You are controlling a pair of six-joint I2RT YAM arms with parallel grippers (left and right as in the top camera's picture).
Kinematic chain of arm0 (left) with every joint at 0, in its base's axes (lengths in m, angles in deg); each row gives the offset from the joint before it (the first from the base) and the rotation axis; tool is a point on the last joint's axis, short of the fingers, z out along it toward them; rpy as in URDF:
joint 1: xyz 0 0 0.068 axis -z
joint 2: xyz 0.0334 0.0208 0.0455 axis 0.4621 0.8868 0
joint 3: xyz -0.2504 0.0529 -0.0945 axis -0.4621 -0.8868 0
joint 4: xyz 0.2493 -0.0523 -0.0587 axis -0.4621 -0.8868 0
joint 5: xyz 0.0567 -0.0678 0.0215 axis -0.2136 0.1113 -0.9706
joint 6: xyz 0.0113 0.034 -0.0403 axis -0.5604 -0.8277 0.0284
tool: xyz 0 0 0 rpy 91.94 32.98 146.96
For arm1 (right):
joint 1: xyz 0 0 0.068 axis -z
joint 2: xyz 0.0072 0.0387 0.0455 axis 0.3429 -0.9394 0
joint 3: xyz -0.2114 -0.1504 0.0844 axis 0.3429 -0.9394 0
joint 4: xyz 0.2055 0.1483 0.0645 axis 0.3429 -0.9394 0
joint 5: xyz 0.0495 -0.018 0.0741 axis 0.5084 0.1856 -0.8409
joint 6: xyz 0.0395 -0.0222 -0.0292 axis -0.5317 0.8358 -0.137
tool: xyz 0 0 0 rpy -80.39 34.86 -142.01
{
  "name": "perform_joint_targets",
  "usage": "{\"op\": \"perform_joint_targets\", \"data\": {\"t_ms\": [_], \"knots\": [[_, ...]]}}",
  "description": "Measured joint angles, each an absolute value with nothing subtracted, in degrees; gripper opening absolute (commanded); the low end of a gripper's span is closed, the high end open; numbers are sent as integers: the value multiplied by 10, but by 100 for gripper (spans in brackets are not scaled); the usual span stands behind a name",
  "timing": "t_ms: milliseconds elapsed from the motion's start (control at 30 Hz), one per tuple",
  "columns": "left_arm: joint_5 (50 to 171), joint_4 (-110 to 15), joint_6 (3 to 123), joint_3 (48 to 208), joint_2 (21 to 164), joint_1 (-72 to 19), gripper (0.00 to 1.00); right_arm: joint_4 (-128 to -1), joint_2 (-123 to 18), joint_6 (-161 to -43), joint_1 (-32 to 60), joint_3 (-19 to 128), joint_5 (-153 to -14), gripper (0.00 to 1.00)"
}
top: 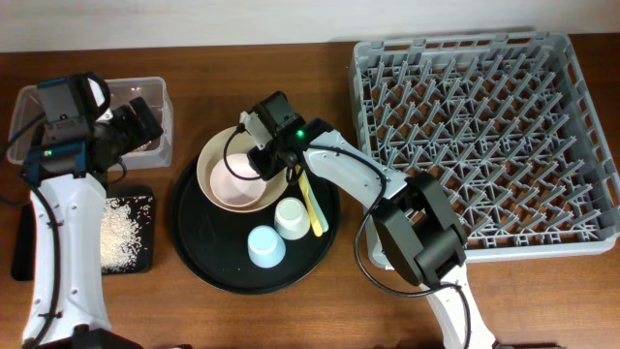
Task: Sort waste into correct bins and load items into the dishwasher rack
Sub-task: 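Lift the pink bowl with the right gripper and carry it over the rack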
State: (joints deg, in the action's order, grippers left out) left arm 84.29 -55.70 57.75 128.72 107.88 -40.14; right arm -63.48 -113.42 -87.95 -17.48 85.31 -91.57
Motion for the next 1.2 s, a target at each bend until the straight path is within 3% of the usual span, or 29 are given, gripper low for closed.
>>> {"op": "perform_joint_targets", "data": {"t_ms": [133, 167, 500, 667, 867, 1067, 1200], "knots": [[843, -557, 578, 1287, 1079, -401, 99, -640, -1138, -878, -175, 853, -913, 8], [843, -557, 578, 1287, 1079, -401, 99, -642, -1139, -880, -175, 853, -912, 4], [843, -557, 578, 1287, 1079, -401, 99, -676, -1133, -884, -170, 888, -912, 4], [843, -557, 578, 1287, 1079, -401, 99, -753, -1016, -910, -137, 977, -912, 4], [843, -557, 578, 1287, 1079, -401, 99, -923, -880, -940, 41, 998, -910, 4], [843, -557, 578, 1287, 1079, -401, 99, -1106, -870, -948, 213, 996, -791, 4], [843, -557, 578, 1287, 1079, -401, 99, -1132, -870, -980, 318, 996, -725, 4]]}}
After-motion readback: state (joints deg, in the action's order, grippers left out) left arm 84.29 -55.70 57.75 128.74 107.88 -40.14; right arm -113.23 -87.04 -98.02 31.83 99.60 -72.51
